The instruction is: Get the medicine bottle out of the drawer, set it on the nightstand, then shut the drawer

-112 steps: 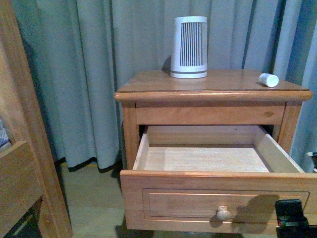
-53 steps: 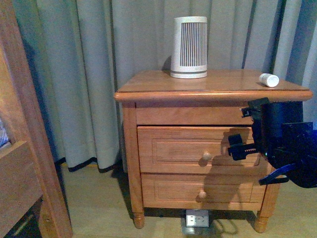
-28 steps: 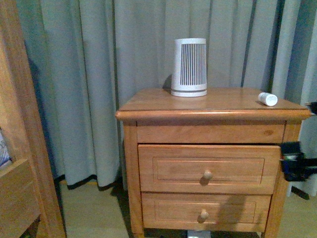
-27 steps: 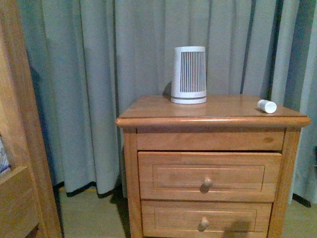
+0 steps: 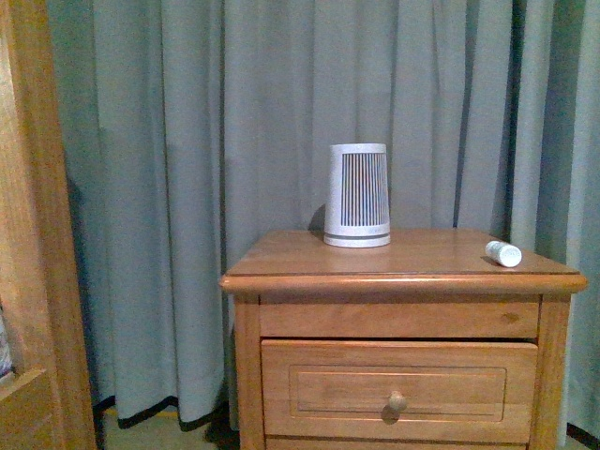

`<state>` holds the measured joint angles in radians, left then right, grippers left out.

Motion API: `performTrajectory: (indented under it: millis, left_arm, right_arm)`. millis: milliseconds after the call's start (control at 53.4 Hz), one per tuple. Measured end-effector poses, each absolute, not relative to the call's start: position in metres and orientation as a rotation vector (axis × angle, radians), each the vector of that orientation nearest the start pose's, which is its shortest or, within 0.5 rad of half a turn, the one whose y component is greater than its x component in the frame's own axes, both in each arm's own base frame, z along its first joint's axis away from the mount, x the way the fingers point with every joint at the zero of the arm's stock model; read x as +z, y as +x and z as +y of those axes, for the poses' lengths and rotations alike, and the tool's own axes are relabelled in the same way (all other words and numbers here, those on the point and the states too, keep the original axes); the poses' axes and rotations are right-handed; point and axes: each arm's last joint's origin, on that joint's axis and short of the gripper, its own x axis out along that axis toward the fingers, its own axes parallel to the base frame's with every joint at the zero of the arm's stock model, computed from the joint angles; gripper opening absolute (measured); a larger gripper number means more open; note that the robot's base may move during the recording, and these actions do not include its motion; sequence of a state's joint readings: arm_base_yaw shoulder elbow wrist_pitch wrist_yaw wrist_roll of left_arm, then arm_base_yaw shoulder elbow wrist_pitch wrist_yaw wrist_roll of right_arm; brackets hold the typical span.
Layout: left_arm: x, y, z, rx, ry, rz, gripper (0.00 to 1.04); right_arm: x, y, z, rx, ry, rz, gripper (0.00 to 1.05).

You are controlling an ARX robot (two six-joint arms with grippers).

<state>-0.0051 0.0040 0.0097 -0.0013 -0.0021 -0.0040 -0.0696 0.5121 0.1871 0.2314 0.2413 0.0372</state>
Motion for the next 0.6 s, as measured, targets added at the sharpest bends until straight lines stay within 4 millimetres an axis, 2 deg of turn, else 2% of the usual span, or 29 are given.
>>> performTrajectory:
  millis: [75, 244, 319, 394, 412, 487, 600]
  left_arm:
    - [0.166, 0.097, 0.0, -0.003, -0.004, -0.004, 0.98]
    - [0.166, 0.097, 0.0, -0.003, -0.004, -0.004, 0.98]
    - [0.166, 0.097, 0.0, -0.003, -0.004, -0.004, 0.98]
    - [0.166, 0.097, 0.0, -0.002, -0.004, -0.004, 0.98]
    - [0.166, 0.097, 0.0, -0.003, -0.004, -0.004, 0.98]
    - [0.166, 0.097, 0.0, -0.003, -0.004, -0.004, 0.98]
    - [0.166, 0.097, 0.0, -0.003, -0.004, -0.004, 0.98]
  right_arm:
    - [0.195, 0.129, -0.014, -0.296, 0.028, 0.088, 0.98]
    - [0.195, 0.127, -0.013, -0.284, 0.029, 0.075, 0.97]
    - [0.194, 0.126, -0.013, -0.112, 0.024, 0.016, 0.85]
    - [0.19, 0.123, -0.006, -0.048, 0.015, 0.006, 0.73]
    - [0.188, 0.122, -0.002, -0.015, 0.011, 0.002, 0.66]
    - [0.186, 0.12, -0.001, 0.0, 0.007, 0.003, 0.54]
    - [0.181, 0.116, 0.0, -0.003, 0.007, -0.001, 0.28]
